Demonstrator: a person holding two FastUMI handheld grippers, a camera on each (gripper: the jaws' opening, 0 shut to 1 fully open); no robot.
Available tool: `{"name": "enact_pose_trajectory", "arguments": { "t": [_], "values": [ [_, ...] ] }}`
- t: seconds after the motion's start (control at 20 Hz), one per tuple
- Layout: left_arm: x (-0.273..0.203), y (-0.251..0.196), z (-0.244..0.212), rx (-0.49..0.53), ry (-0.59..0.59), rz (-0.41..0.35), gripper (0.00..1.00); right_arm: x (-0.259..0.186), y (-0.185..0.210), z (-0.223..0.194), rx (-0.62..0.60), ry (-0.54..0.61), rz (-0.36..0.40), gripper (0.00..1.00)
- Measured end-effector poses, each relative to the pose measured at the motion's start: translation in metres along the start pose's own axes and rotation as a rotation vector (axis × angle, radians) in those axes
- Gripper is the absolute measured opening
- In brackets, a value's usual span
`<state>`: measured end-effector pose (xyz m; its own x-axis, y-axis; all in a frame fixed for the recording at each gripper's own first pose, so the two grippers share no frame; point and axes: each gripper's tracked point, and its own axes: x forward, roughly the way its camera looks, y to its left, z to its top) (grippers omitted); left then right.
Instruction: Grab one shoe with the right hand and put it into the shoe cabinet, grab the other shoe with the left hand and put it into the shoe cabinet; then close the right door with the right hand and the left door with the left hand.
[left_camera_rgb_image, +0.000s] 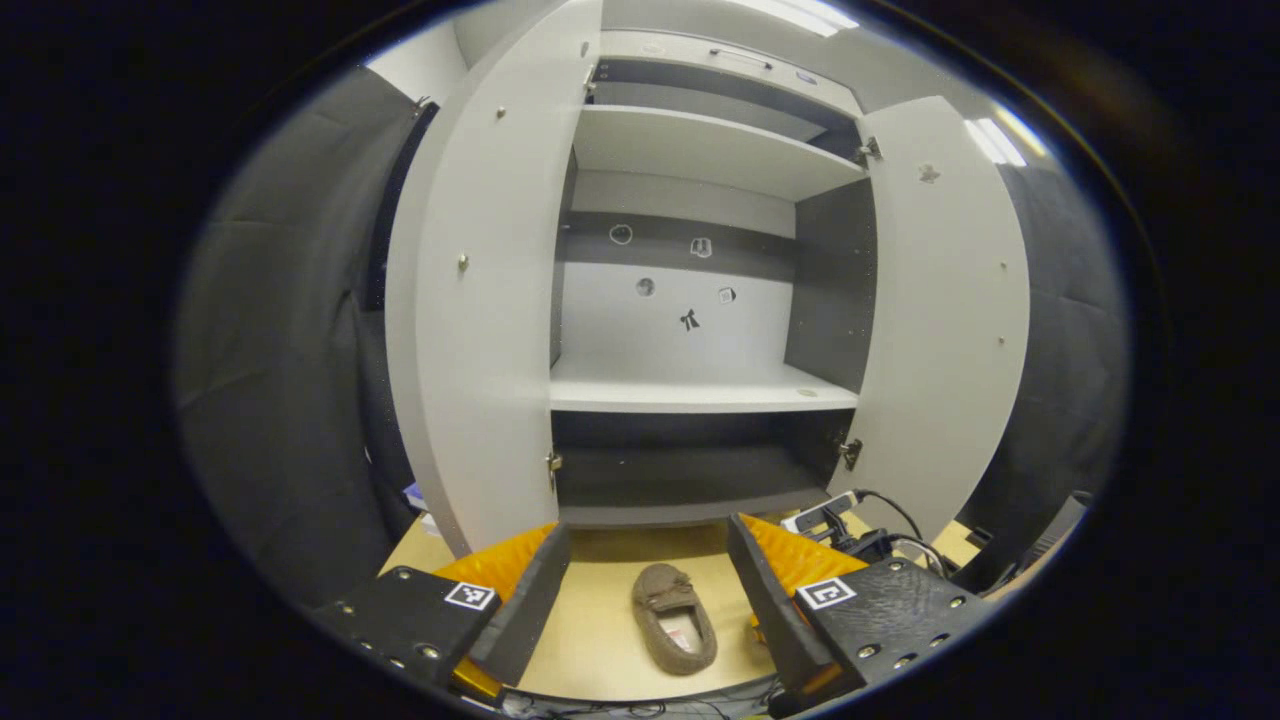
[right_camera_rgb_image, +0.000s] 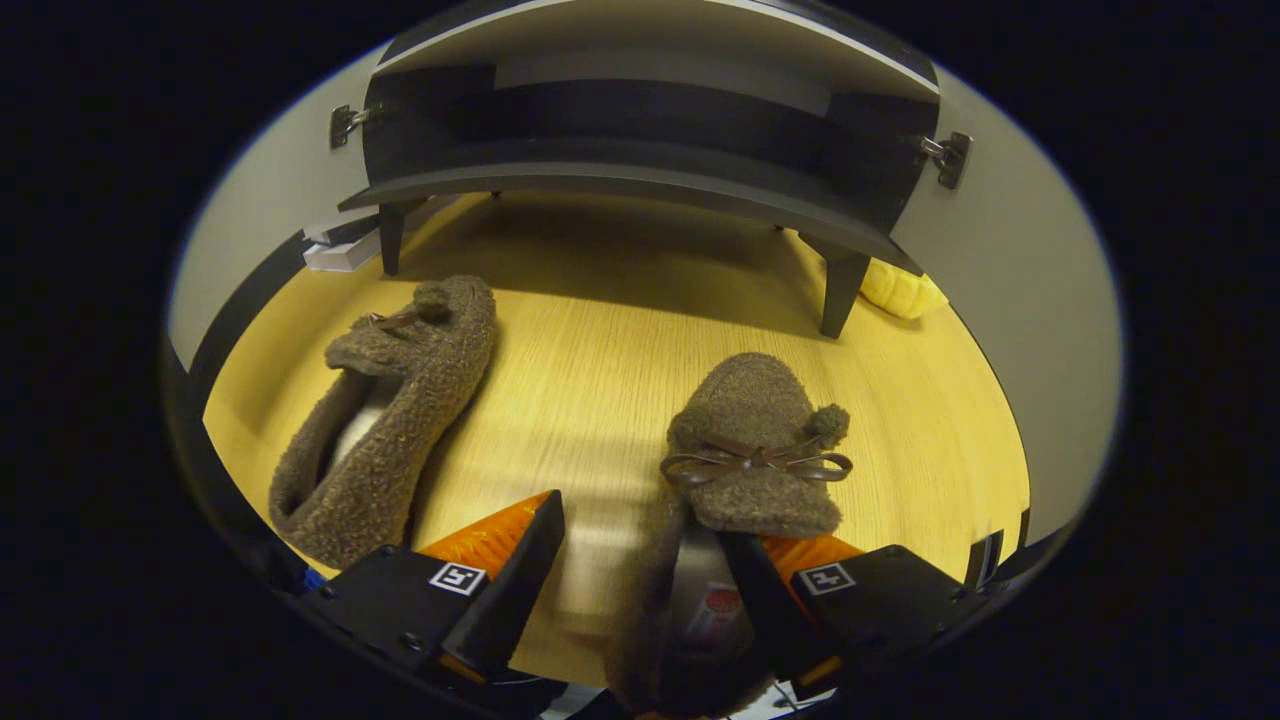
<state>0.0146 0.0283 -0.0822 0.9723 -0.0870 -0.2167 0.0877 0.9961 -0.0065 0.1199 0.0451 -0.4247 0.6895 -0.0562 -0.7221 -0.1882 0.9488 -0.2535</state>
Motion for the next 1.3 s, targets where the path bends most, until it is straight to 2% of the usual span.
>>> {"name": "enact_pose_trajectory", "arguments": {
  "t": [0.1, 0.2, 0.25, 0.3, 0.35, 0.4, 0.45, 0.55, 0.6, 0.65, 0.75, 0.9, 0.95, 1.2, 1.3],
  "values": [
    [0.000, 0.002, -0.001, 0.017, 0.004, 0.006, 0.93, 0.006, -0.006, 0.006, -0.014, -0.021, -0.034, 0.98],
    [0.000, 0.003, -0.001, 0.038, -0.001, 0.005, 0.93, 0.010, -0.018, 0.007, -0.014, 0.001, -0.093, 0.93],
    [0.000, 0.003, -0.001, 0.045, -0.002, 0.002, 0.93, 0.010, -0.026, 0.007, -0.010, 0.015, -0.126, 0.72],
    [0.000, 0.001, -0.002, 0.047, -0.003, -0.003, 0.98, 0.014, -0.025, 0.009, 0.003, 0.017, -0.120, 0.58],
    [-0.001, 0.000, -0.002, 0.048, -0.002, -0.009, 0.98, 0.012, -0.025, 0.008, 0.006, 0.034, -0.115, 0.44],
    [-0.002, -0.002, -0.003, 0.047, -0.001, -0.013, 0.98, 0.012, -0.025, 0.008, 0.004, 0.043, -0.109, 0.47],
    [-0.003, -0.003, -0.003, 0.045, 0.001, -0.017, 0.98, 0.010, -0.023, 0.010, 0.014, 0.042, -0.094, 0.44],
    [-0.004, -0.005, -0.003, 0.040, 0.002, -0.025, 0.98, 0.007, -0.021, 0.015, 0.055, 0.045, -0.063, 0.31],
    [-0.004, -0.006, -0.003, 0.040, -0.002, -0.028, 0.98, 0.007, -0.018, 0.013, 0.086, 0.053, -0.045, 0.12],
    [-0.004, -0.006, -0.002, 0.043, -0.006, -0.031, 0.98, 0.006, -0.017, 0.014, 0.120, 0.060, -0.024, 0.11],
    [-0.003, -0.005, 0.000, 0.054, -0.012, -0.034, 0.98, -0.001, -0.015, 0.016, 0.162, 0.071, 0.018, 0.02],
    [-0.004, -0.006, -0.002, 0.053, -0.009, -0.042, 0.98, -0.014, -0.012, 0.021, 0.190, 0.037, 0.055, 0.02],
    [-0.006, -0.006, -0.002, 0.062, -0.006, -0.041, 0.93, -0.023, -0.011, 0.023, 0.191, 0.018, 0.057, 0.02],
    [-0.002, -0.003, -0.001, 0.096, -0.019, -0.050, 0.93, -0.069, -0.013, 0.041, 0.195, -0.091, 0.071, 0.02],
    [-0.002, 0.005, 0.002, 0.124, -0.026, -0.029, 0.93, -0.089, -0.014, 0.049, 0.223, -0.105, 0.088, 0.02]
  ]
}}
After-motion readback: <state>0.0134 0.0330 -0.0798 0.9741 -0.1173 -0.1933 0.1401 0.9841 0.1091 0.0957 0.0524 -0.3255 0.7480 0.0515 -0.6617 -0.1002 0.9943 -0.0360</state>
